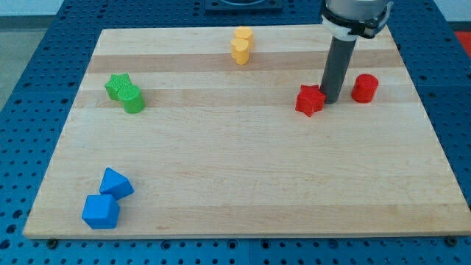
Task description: Slide the red star to the center
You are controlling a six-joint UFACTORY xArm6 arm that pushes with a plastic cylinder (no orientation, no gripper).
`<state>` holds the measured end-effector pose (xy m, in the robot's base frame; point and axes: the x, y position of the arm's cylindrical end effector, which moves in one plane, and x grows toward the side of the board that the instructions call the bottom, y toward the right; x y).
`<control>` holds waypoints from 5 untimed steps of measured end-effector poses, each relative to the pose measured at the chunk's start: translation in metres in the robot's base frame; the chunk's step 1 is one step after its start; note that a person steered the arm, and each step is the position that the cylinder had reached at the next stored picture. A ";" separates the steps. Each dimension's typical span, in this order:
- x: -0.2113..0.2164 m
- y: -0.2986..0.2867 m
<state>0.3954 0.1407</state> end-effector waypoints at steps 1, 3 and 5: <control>0.003 0.000; 0.038 -0.024; 0.035 -0.114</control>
<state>0.4301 0.0263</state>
